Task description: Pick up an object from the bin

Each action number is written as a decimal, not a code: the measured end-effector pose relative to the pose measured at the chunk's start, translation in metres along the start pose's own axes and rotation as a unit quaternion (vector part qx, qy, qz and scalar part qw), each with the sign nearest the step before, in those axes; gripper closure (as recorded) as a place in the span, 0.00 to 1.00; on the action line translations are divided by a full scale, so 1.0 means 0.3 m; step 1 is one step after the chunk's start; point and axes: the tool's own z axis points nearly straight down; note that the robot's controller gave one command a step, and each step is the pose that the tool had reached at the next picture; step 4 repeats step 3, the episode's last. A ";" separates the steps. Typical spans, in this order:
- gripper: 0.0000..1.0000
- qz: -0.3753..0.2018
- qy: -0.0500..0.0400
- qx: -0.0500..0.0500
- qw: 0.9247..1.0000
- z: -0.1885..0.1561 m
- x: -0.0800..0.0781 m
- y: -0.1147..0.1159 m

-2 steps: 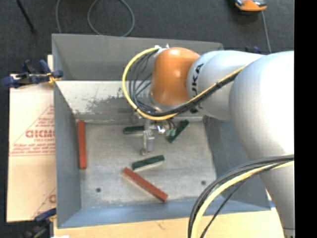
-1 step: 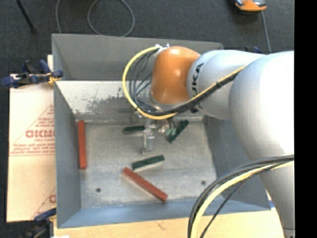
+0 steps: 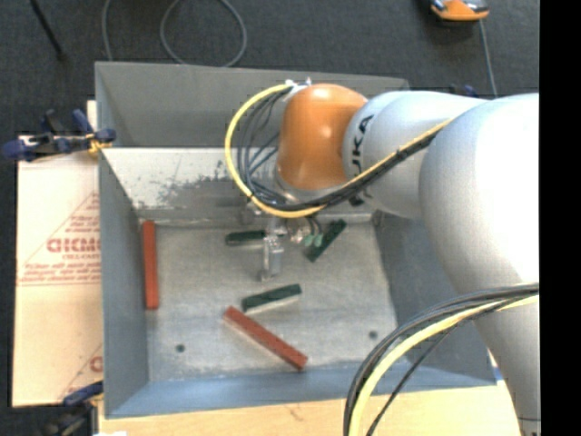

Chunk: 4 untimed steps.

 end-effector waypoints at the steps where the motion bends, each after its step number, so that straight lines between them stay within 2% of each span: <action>1: 1.00 0.001 -0.001 0.000 1.000 -0.002 -0.002 -0.001; 3: 1.00 0.004 -0.002 0.000 1.000 -0.316 -0.021 -0.005; 4: 1.00 0.004 -0.002 0.000 1.000 -0.316 -0.021 -0.005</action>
Offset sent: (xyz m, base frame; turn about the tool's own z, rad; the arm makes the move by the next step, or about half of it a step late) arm 0.0000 0.0000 0.0000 0.0000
